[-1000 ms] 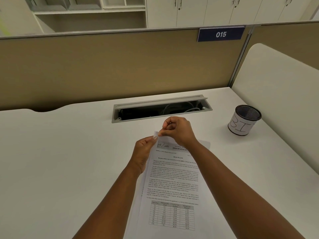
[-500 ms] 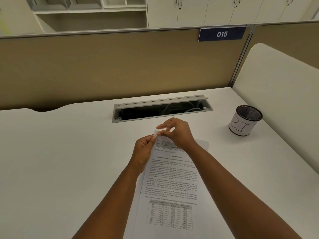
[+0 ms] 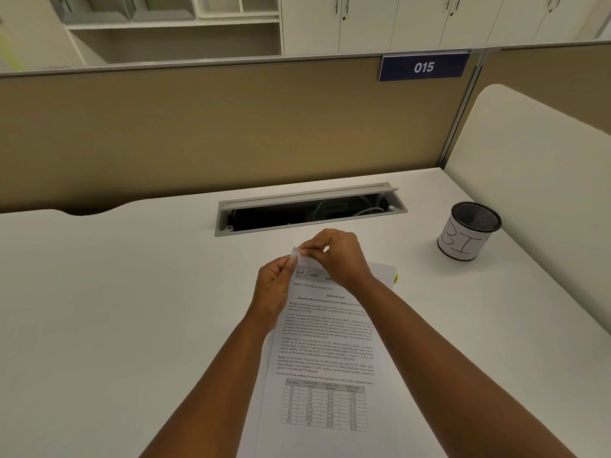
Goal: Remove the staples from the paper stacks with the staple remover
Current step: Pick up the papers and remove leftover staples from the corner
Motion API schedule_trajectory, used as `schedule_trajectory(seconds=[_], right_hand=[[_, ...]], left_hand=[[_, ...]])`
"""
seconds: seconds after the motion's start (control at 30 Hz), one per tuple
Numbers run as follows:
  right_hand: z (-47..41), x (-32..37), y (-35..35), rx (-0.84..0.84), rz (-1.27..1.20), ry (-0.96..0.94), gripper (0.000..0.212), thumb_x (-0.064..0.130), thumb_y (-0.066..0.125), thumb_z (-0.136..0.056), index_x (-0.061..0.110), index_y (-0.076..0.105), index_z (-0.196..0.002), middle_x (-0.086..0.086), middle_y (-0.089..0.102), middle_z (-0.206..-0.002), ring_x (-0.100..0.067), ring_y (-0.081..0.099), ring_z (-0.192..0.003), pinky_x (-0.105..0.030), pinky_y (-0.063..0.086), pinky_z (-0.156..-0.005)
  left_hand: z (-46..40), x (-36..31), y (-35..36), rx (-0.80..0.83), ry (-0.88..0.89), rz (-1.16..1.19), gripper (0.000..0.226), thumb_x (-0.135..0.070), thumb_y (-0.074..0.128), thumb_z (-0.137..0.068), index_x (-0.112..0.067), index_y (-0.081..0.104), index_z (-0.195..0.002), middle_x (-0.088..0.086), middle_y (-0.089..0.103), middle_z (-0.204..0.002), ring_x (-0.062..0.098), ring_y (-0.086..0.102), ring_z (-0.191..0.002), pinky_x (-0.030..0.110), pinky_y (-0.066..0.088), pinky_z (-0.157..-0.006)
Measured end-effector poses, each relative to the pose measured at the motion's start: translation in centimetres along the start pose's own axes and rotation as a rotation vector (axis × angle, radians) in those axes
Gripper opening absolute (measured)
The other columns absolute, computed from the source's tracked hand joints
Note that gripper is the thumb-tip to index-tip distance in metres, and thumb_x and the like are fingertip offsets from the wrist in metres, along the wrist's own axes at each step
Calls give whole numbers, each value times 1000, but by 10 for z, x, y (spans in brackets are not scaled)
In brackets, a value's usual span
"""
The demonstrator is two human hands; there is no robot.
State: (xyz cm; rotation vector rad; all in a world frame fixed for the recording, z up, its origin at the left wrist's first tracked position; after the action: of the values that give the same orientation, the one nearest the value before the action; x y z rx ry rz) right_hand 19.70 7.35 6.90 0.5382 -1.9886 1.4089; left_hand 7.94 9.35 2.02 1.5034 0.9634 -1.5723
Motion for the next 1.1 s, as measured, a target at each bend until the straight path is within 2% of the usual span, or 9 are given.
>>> schedule_trajectory(seconds=[0.27,0.33,0.43,0.53,0.67,0.73,0.8,0.93,1.1], right_hand=[[-5,-2,-8,-50,-45,64,23,23,61,-86,10,71,-103,-7,71,-106,-9,53,-77,-7,34,-59],[-3,-1,-11,-67,-109,57,25,24,61,-86,12,69,-106,-6,68,-111,-16,60,-91,-15,41,-73],[5,-17,-42,-371,-191,91,30,24,59,-88,15,63,-117,-7,62,-122,-19,52,-117,-28,38,-98],[25,-55,-60,-538,-264,316,44,32,53,-91,19,48,-132,-8,47,-137,-22,42,-127,-34,35,-105],[36,-97,-35,-168,-613,519,56,46,51,-88,17,42,-135,-7,46,-140,-24,47,-124,-34,40,-98],[42,-98,-14,157,-679,506,52,50,52,-82,16,55,-121,-6,61,-124,-25,59,-110,-42,47,-95],[48,-96,-4,299,-704,457,35,42,58,-79,20,63,-106,-1,68,-108,-24,65,-99,-39,53,-84],[46,-103,-5,222,-690,435,14,14,67,-80,15,68,-94,-3,71,-100,-17,70,-82,-27,59,-66],[41,-103,-7,179,-654,425,11,12,74,-73,18,69,-82,2,72,-90,-12,71,-70,-19,56,-55]], left_hand=[[3,10,-4,64,-63,-49,22,-29,44,-94,-21,64,-88,1,70,-80,17,69,-66,29,58,-63],[2,9,-9,41,-61,-43,24,-30,44,-94,-19,63,-86,2,69,-76,14,68,-61,26,57,-59],[-1,6,-22,-17,-69,56,24,-28,45,-94,-16,64,-86,6,68,-77,18,66,-65,32,56,-63],[-4,4,-36,-44,-65,119,23,-26,44,-94,-17,64,-87,2,70,-76,17,68,-66,30,58,-61],[-8,0,-50,-89,-63,228,22,-27,44,-94,-20,64,-89,-6,73,-73,12,69,-66,25,58,-58],[-11,-2,-58,-124,-62,289,20,-27,44,-94,-21,63,-90,-7,74,-75,11,70,-67,27,59,-59],[-15,-5,-63,-156,-50,339,19,-27,45,-94,-22,62,-91,-9,74,-74,11,70,-67,27,59,-58],[-17,-9,-69,-193,-42,370,18,-26,45,-94,-23,62,-93,-10,73,-73,11,70,-65,27,58,-58],[-18,-6,-75,-222,-59,338,17,-27,45,-94,-24,62,-93,-5,71,-80,12,67,-68,30,57,-59]])
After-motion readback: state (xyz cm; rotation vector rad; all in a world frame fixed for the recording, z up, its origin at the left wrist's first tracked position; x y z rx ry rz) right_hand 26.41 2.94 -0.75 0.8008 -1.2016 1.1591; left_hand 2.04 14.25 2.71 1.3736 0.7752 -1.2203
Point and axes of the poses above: each hand's wrist, its own z-axis away from the middle knuckle, its own y-axis out of the palm, x = y × z, the point moved 8 cm from there along -z, towards the middle knuckle
